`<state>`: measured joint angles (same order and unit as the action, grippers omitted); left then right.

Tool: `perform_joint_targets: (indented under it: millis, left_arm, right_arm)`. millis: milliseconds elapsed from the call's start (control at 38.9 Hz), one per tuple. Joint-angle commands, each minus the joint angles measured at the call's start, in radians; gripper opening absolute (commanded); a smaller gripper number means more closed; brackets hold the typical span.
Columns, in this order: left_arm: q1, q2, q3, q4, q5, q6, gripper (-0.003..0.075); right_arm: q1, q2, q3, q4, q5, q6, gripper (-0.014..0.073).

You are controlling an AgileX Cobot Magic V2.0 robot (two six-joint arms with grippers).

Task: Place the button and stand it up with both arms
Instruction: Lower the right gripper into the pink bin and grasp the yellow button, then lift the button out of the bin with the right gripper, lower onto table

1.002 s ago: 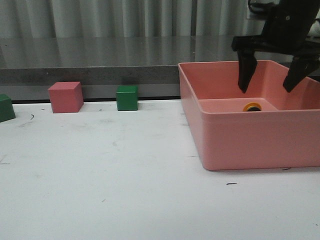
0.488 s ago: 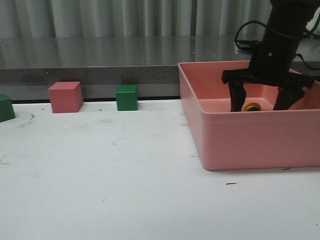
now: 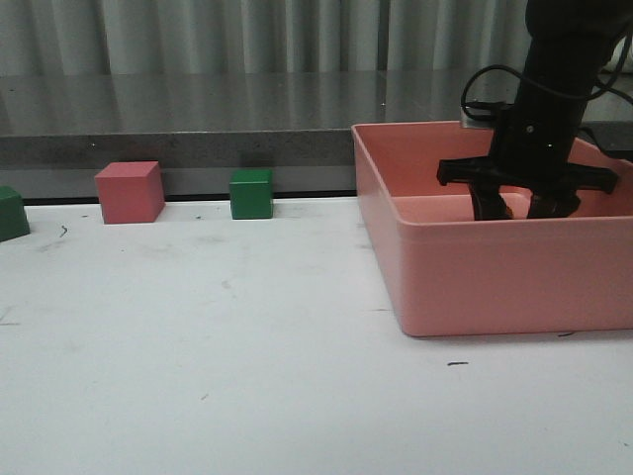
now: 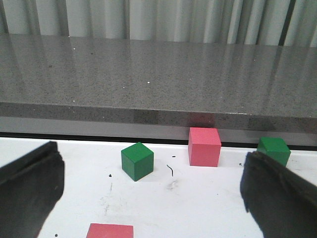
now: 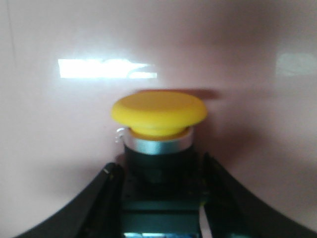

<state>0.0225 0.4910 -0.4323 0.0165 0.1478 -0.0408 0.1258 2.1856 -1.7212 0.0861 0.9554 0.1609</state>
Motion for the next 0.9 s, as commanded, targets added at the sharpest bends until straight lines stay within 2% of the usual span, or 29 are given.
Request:
perform_joint_targets:
  millis: [0,51,257,514,694,874]
  left_arm:
    - [-0.003,0.009,-0.036,-0.005,-0.086,-0.008,0.0692]
    - [-0.003,0.009,-0.036,-0.005,-0.086,-0.008,0.0692]
    - [-0.003,0.009,-0.036,-0.005,-0.086,-0.008,0.0692]
    - [-0.003,0.009,-0.036,-0.005,-0.086,-0.008,0.0692]
    - [-0.003,0.009,-0.036,-0.005,-0.086,-0.008,0.0692]
    - [-0.003,0.009,-0.036,-0.005,-0.086,-0.008,0.0692]
  right_arm:
    - [0.001,-0.062,-0.031,-0.008,-0.005,0.002,0.0242]
    - [0.001,-0.063,-0.031,-0.008,-0.003,0.002,0.0216]
    - [0.001,-0.132,-0.031,-0.008,0.002,0.002,0.0216]
    - [0.014,-0.354,-0.031,0.030,0.018,0.039,0.0216]
    - [0.104,-0.476,-0.031,0.030,0.023,0.039,0.0216]
    - [0.235,-0.509,-0.031,0.032,0.025,0.039,0.0216]
